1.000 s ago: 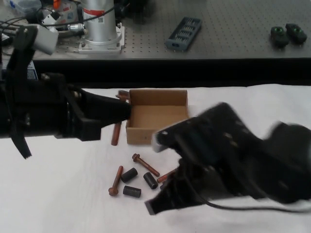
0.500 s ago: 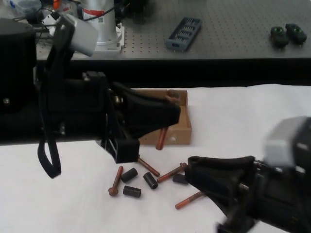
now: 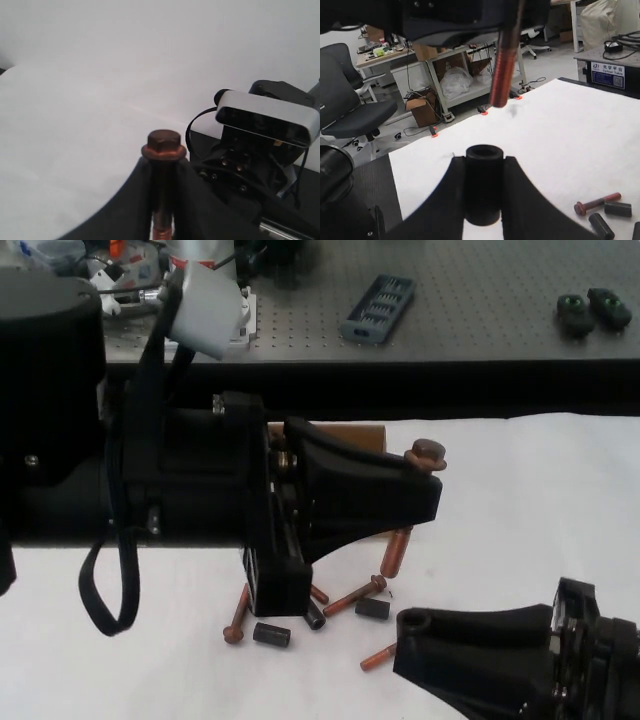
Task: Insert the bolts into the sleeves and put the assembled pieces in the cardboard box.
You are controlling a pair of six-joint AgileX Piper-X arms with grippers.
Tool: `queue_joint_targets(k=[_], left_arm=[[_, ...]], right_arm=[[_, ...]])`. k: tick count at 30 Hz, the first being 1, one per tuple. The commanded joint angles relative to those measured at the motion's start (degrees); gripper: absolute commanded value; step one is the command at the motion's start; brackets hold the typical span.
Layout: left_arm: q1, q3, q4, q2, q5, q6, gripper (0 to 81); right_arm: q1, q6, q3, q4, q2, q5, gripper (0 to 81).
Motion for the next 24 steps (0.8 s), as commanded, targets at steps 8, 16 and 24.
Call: queue_joint_targets(k=[8,16,24], left_arm=[[-0.23,-0.36,-5.2,-0.59,5.16,-3.36,0.6],[-0.23,-0.16,-8.35,-0.59,5.16,-4.89,0.6],[-0.23,0.38,-8.35,-0.59,5.07,-5.85,0.6]], right_arm=[[-0.09,0.12,-0.21,-2.79,-0.61,-1.24,3.7],[-0.09,2.57,-1.86,-3.46,0.6,-1.24,3.7],[-0.28,2.11,-6.03,-3.57,5.5,-2.35,3.7]])
